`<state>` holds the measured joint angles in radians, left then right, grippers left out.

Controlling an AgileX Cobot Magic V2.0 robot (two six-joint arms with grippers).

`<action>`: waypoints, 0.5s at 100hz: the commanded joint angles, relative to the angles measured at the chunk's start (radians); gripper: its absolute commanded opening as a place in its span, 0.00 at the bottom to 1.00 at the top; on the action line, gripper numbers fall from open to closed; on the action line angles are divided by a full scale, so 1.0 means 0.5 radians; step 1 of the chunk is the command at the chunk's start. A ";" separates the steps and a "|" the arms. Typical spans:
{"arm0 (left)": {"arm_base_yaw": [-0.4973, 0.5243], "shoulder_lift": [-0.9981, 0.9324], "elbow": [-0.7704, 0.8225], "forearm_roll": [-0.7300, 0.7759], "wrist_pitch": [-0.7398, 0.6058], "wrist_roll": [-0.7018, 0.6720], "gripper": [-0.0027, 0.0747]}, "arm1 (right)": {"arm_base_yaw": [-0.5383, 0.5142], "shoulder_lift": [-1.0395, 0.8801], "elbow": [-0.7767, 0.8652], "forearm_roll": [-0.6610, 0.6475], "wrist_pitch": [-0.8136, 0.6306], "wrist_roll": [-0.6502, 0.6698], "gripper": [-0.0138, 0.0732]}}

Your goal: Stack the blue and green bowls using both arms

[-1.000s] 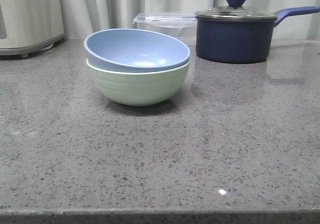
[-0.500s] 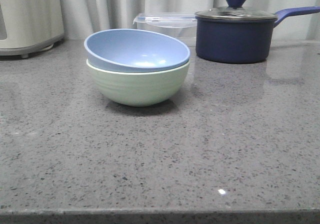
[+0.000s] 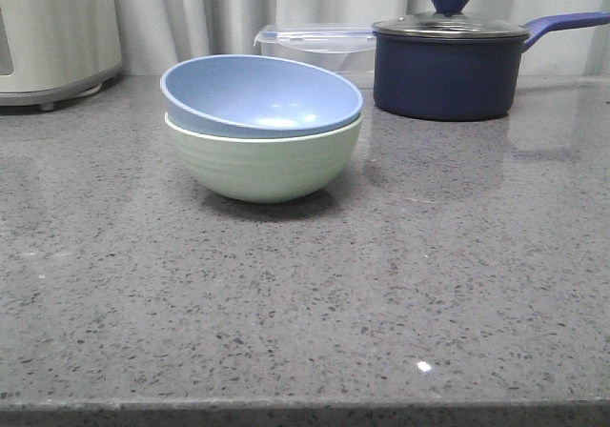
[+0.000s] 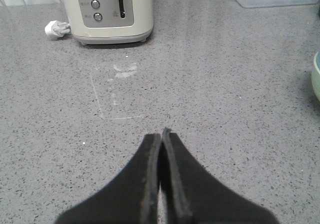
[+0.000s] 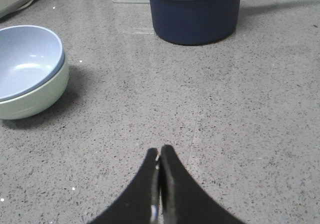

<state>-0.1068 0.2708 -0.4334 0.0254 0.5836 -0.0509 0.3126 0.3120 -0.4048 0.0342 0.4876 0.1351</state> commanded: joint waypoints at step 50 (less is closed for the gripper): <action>0.003 0.014 -0.037 0.008 -0.161 -0.018 0.01 | -0.012 0.010 -0.054 -0.025 -0.141 -0.004 0.11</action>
<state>-0.1068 0.2708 -0.4334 0.0262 0.5836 -0.0509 0.3126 0.3120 -0.4048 0.0342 0.4915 0.1351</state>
